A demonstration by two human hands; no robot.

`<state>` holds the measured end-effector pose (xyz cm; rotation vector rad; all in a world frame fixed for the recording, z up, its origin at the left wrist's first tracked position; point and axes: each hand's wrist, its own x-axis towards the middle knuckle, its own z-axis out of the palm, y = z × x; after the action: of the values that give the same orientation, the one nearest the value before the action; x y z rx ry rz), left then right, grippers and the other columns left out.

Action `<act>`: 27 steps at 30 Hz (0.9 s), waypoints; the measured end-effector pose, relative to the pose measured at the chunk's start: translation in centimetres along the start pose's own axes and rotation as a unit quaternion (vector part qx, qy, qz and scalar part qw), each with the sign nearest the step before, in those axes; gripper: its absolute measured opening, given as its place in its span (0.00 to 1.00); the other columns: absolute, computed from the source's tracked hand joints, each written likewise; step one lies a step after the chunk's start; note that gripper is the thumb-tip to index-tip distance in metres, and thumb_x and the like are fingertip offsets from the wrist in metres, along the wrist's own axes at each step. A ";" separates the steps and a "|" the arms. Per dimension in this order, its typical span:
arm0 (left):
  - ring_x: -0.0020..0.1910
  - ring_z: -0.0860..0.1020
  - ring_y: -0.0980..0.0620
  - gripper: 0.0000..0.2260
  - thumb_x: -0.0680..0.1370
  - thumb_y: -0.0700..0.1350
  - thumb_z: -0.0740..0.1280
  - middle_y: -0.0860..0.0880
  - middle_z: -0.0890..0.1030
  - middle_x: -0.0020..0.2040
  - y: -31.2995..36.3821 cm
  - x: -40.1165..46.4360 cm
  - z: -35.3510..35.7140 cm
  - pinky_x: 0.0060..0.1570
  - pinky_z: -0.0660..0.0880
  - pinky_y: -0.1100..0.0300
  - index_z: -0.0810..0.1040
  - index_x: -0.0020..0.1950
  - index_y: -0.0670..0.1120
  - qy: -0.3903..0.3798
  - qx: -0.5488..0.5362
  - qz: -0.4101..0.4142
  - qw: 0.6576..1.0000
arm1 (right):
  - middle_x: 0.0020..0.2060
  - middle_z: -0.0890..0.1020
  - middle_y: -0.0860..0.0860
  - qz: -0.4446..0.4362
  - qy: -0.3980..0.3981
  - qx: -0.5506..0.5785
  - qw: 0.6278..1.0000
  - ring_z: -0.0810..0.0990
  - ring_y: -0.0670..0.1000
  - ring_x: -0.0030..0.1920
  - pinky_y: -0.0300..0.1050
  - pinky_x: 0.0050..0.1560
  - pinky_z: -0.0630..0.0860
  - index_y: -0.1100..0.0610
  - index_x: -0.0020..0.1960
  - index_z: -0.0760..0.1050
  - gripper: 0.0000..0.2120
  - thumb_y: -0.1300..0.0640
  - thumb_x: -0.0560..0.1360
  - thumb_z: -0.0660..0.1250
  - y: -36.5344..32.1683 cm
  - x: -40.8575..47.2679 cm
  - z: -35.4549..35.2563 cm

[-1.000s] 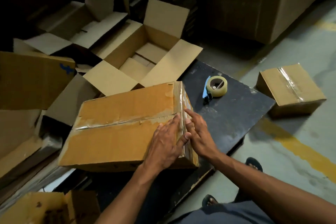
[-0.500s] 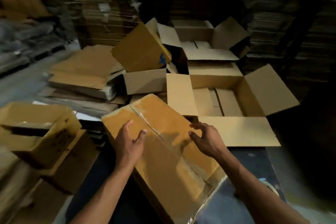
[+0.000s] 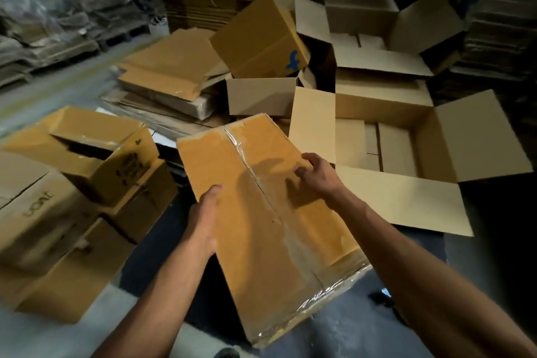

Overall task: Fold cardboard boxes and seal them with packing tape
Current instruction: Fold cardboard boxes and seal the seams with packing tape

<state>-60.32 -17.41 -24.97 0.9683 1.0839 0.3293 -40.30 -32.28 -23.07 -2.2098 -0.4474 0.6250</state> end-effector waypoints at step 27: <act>0.47 0.85 0.50 0.17 0.74 0.53 0.75 0.52 0.87 0.51 -2.9 -29.8 32.1 0.35 0.77 0.57 0.80 0.62 0.54 -0.580 0.218 0.249 0.744 | 0.59 0.83 0.46 0.110 0.616 0.158 0.764 0.80 0.48 0.60 0.55 0.67 0.76 0.46 0.53 0.86 0.06 0.48 0.77 0.74 17.7 -40.4 -27.7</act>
<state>-47.34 -54.59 -5.56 1.5537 -0.3042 -0.1529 -55.67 -80.00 -9.00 -1.8569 0.5774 -0.6658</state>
